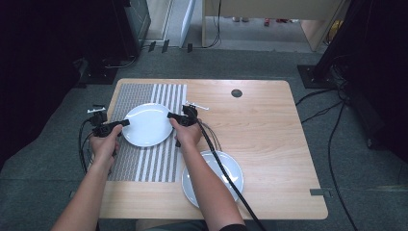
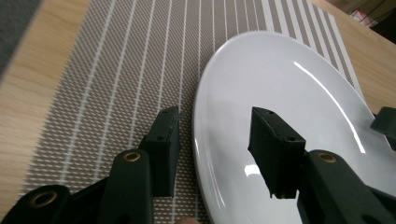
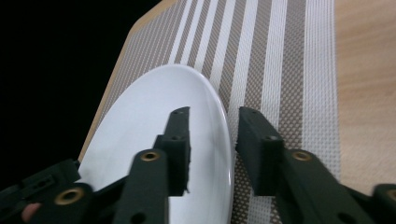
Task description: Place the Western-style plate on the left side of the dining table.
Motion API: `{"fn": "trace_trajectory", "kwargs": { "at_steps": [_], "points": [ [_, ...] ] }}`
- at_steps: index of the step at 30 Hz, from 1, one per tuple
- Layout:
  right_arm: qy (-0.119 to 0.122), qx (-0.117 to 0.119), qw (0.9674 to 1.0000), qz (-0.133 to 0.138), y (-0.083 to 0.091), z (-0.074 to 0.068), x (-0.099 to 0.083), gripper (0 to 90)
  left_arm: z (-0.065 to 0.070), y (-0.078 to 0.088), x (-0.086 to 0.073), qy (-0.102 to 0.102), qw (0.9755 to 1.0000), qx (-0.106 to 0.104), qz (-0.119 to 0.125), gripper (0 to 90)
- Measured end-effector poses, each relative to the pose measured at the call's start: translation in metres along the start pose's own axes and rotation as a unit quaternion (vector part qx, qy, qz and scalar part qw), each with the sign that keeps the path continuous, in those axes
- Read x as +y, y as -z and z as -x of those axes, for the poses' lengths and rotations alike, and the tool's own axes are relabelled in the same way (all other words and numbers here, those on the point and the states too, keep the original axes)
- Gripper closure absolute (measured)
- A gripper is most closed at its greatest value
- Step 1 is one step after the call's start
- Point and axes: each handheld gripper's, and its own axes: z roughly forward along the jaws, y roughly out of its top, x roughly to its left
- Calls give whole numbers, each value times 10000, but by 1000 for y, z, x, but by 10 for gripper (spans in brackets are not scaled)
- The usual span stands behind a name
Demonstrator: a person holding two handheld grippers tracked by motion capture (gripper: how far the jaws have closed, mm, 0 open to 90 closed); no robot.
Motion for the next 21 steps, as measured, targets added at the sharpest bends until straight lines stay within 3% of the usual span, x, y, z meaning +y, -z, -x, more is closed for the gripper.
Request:
{"fn": "trace_trajectory", "kwargs": {
  "at_steps": [4,5,6,11,13,14,16,17,18,19,20,21],
  "points": [
    [307,114,9994,125,8,-1,7,584,-1,11,3,-33,9999,93,80,374],
    [307,114,9994,125,8,-1,7,584,-1,11,3,-33,9999,93,80,357],
    [563,147,9982,133,14,-4,11,561,0,13,3,-33,9999,64,92,332],
    [806,136,9966,106,26,-10,18,476,7,22,1,-133,9998,-9,128,265],
    [1000,181,9948,55,33,-14,21,442,9,27,-1,-234,9995,-101,192,246],
    [1153,199,9931,89,42,-16,23,441,10,34,-3,-267,9990,-252,257,224],
    [1233,281,9919,74,50,-16,24,415,10,38,-4,-272,9985,-375,280,216],
    [1320,319,9907,49,54,-16,24,412,10,42,-6,-238,9977,-543,321,195],
    [1453,317,9889,7,58,-16,25,412,11,52,-10,-262,9961,-733,406,191],
    [1609,323,9864,-78,62,-17,25,397,11,56,-11,-272,9958,-765,429,191],
    [1609,323,9864,-78,62,-17,25,397,11,56,-11,-272,9958,-765,429,191],
    [1826,368,9824,-167,70,-17,24,362,10,63,-15,-279,9952,-815,466,190]
  ]
}}
